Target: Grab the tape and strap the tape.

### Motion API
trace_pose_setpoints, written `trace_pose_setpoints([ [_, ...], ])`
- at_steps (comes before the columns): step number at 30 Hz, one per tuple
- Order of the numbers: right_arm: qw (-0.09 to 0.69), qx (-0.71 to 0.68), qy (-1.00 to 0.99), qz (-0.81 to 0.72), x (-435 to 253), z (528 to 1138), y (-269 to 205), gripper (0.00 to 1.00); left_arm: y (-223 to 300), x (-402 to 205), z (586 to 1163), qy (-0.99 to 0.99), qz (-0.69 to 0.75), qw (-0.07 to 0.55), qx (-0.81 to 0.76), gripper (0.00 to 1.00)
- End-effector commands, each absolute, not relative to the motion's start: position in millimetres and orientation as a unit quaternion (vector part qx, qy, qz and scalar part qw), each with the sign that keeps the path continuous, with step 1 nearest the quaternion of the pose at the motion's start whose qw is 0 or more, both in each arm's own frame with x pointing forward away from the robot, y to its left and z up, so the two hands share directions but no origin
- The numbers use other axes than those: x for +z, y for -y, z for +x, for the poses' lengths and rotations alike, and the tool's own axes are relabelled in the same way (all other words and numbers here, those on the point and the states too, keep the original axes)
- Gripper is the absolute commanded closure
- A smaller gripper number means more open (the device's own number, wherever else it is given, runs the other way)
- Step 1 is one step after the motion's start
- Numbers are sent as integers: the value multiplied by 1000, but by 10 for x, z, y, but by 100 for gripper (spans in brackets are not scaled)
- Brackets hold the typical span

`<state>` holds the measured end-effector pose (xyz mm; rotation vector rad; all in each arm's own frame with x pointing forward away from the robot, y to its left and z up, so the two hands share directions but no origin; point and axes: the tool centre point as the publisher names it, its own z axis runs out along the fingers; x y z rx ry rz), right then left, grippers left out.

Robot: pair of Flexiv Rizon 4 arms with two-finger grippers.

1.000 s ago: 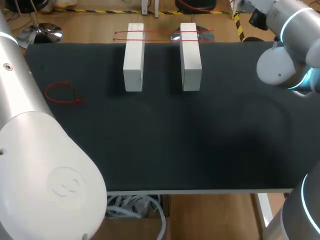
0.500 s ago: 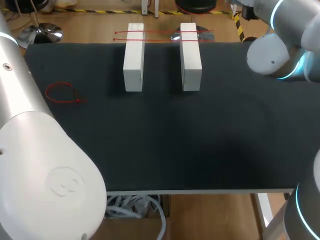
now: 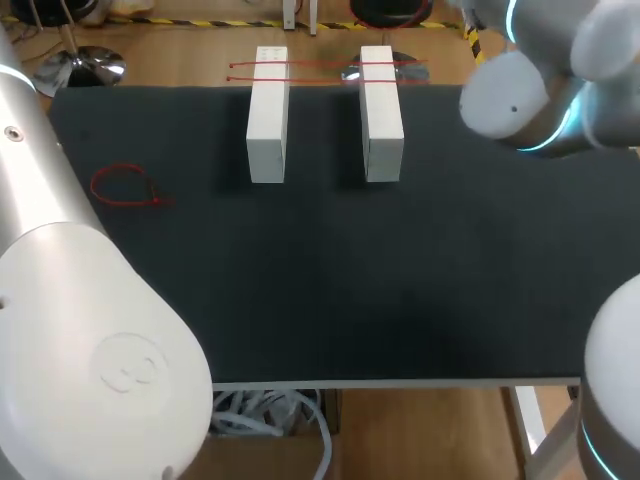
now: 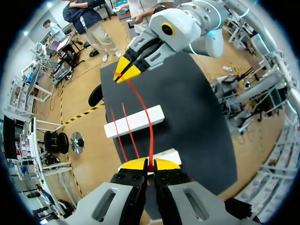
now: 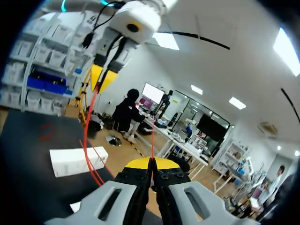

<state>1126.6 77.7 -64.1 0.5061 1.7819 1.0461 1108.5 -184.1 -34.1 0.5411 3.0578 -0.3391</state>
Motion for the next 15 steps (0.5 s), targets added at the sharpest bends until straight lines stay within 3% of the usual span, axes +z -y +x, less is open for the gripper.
trace_pose_setpoints([
  [1, 498, 168, -834, 166, -637, 11216, -887, 100, 1854, -323, 11092, -979, 173, 7, -105, 100],
  [15, 510, 215, -811, 188, -650, 11133, -1012, 100, 1854, -323, 11092, -979, 173, 7, -105, 100],
])
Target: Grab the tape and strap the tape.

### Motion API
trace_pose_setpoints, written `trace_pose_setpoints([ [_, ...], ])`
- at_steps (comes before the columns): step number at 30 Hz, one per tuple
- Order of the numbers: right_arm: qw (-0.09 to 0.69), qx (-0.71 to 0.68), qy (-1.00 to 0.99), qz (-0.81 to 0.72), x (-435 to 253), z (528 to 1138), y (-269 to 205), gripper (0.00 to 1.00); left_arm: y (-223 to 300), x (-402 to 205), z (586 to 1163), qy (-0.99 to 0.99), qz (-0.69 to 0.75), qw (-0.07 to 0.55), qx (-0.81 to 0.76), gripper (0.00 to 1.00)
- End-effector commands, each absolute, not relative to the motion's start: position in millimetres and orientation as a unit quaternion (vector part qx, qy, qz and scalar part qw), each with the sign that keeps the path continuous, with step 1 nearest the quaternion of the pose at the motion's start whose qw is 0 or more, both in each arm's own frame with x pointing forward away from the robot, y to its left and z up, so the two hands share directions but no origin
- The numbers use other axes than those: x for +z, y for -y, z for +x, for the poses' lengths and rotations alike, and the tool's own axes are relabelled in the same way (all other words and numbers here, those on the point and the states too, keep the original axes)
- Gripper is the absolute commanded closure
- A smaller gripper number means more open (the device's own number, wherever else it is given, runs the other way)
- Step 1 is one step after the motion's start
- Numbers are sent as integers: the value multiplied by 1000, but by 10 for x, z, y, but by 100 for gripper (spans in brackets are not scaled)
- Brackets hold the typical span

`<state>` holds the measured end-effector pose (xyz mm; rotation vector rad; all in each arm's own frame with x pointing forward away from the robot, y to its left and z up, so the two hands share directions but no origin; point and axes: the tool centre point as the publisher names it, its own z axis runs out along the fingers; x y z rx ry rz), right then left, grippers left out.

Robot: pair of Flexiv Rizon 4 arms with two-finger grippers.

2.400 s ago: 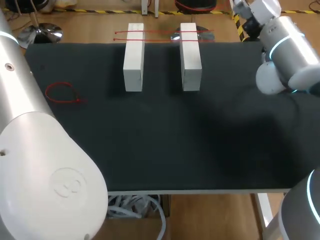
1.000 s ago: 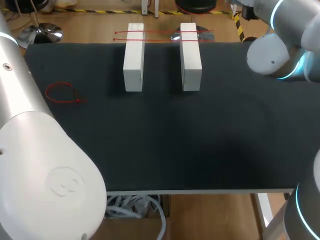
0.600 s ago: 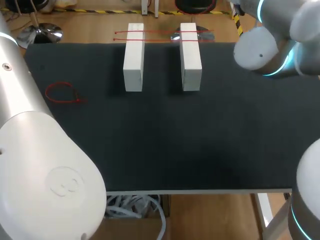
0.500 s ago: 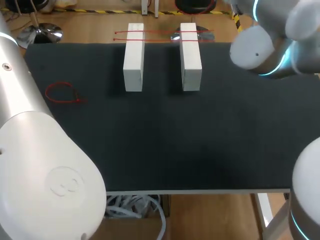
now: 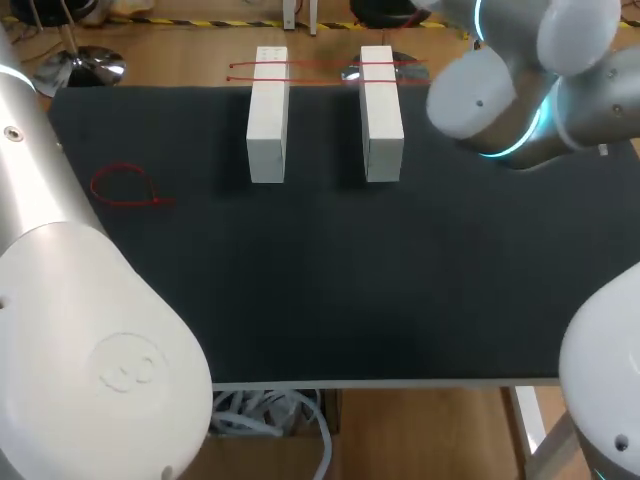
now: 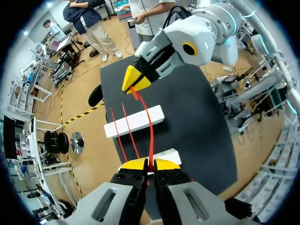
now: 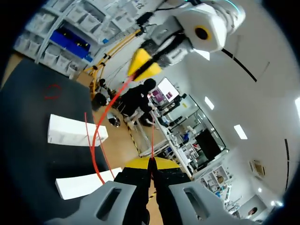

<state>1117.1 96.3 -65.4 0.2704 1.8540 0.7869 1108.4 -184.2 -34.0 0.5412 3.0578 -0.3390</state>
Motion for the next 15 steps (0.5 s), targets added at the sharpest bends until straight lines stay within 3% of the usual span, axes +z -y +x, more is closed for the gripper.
trace_pose_setpoints([
  [1, 510, 215, -811, 188, -650, 11133, -1012, 100, 1854, -323, 11092, -979, 173, 7, -105, 100],
  [15, 519, 185, -818, 167, -635, 11078, -1206, 100, 1854, -323, 11092, -979, 173, 7, -105, 100],
])
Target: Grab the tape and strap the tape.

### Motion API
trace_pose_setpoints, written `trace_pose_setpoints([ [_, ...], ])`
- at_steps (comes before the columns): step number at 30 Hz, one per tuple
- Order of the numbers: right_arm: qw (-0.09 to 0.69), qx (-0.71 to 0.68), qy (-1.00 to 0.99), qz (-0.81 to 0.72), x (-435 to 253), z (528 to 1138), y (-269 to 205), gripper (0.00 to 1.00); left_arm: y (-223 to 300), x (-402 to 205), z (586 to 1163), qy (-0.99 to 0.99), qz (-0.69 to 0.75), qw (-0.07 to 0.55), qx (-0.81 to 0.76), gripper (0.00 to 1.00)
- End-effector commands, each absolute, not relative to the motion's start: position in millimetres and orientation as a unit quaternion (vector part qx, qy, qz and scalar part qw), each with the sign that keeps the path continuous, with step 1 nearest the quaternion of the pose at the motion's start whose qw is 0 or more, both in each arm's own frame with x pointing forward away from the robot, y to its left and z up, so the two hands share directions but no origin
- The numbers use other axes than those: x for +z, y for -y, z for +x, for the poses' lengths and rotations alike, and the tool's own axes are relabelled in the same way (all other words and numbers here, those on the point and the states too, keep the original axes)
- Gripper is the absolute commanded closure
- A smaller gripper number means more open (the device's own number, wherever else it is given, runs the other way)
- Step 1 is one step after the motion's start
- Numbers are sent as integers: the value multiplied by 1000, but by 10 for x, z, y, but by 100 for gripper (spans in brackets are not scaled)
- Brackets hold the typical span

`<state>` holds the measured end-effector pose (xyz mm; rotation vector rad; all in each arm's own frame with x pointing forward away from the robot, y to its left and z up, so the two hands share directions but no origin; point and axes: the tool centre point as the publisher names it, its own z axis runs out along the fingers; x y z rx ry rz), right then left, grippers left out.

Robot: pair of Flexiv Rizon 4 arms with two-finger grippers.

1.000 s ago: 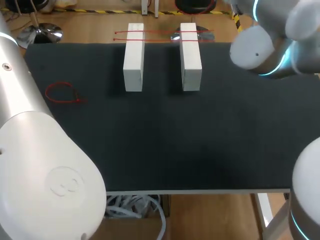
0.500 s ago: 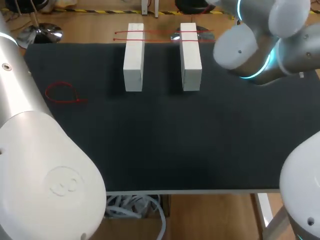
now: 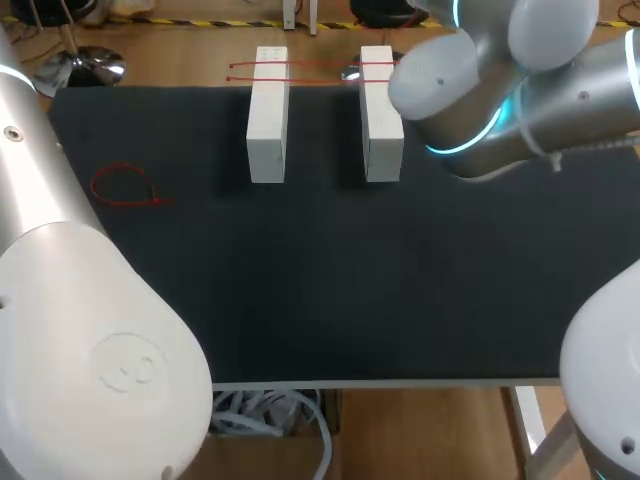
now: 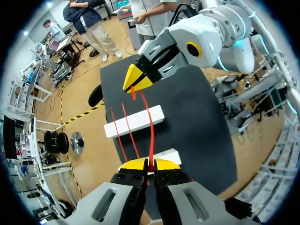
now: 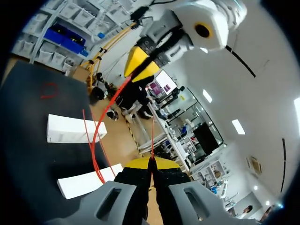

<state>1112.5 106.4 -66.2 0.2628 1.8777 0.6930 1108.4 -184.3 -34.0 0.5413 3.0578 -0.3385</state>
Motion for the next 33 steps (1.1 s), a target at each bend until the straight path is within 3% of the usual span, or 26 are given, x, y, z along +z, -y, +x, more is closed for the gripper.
trace_pose_setpoints([
  [1, 522, 174, -819, 163, -629, 11058, -1233, 100, 1854, -323, 11092, -979, 173, 7, -105, 100],
  [13, 579, 88, -782, 212, -532, 10975, -1171, 100, 1854, -323, 11092, -979, 173, 7, -105, 100],
  [33, 566, 64, -786, 240, -506, 11014, -1405, 100, 1854, -323, 11092, -979, 173, 7, -105, 100],
])
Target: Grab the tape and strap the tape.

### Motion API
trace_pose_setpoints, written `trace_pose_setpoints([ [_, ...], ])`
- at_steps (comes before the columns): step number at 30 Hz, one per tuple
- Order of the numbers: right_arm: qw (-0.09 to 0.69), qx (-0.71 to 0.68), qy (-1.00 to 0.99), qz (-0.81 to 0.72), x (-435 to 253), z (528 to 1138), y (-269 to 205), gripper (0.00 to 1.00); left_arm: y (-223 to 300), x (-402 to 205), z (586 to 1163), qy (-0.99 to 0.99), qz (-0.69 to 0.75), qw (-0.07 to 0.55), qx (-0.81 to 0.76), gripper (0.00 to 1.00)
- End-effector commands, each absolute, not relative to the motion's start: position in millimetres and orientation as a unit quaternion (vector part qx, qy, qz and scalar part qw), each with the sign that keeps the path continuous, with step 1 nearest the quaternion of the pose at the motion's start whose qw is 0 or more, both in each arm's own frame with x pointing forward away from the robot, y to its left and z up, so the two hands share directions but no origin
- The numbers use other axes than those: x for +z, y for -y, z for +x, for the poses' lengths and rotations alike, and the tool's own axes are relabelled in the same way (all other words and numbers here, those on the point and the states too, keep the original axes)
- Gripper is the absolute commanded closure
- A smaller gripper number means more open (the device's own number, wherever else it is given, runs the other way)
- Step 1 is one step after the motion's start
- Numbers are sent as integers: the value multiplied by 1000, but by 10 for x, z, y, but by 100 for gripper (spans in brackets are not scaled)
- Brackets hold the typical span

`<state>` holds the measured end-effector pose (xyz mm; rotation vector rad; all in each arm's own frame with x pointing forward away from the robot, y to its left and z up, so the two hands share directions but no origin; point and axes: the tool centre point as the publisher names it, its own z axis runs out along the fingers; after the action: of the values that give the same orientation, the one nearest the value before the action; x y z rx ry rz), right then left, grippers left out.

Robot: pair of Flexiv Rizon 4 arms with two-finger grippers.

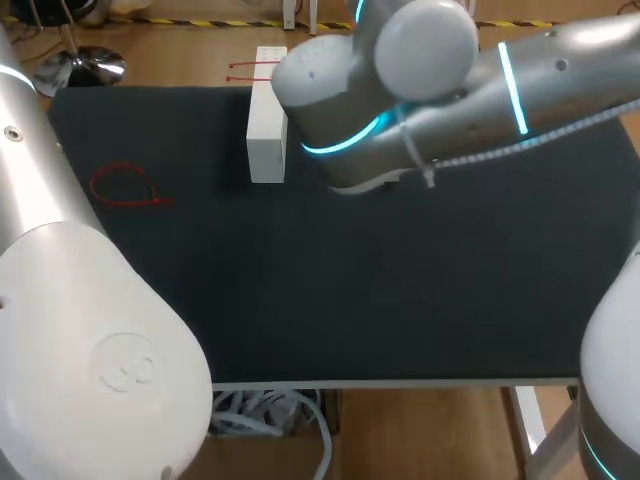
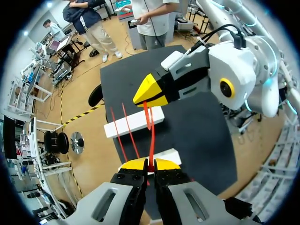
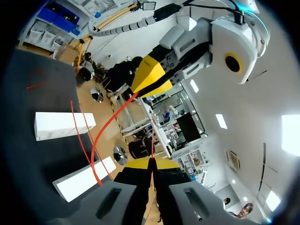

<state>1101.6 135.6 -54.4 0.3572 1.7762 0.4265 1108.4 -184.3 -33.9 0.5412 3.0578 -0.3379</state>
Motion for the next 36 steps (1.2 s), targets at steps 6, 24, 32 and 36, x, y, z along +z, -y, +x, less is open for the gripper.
trace_pose_setpoints([
  [6, 576, 48, -783, 230, -462, 11027, -1426, 100, 1854, -323, 11092, -979, 173, 7, -105, 100],
  [24, 584, 29, -788, 193, -413, 11060, -1590, 100, 1854, -323, 11092, -979, 173, 7, -105, 100],
  [32, 580, 42, -795, 175, -424, 11073, -1635, 100, 1854, -323, 11092, -979, 173, 7, -105, 100],
  [36, 582, 55, -796, 155, -415, 11084, -1679, 100, 1854, -323, 11092, -979, 173, 7, -105, 100],
])
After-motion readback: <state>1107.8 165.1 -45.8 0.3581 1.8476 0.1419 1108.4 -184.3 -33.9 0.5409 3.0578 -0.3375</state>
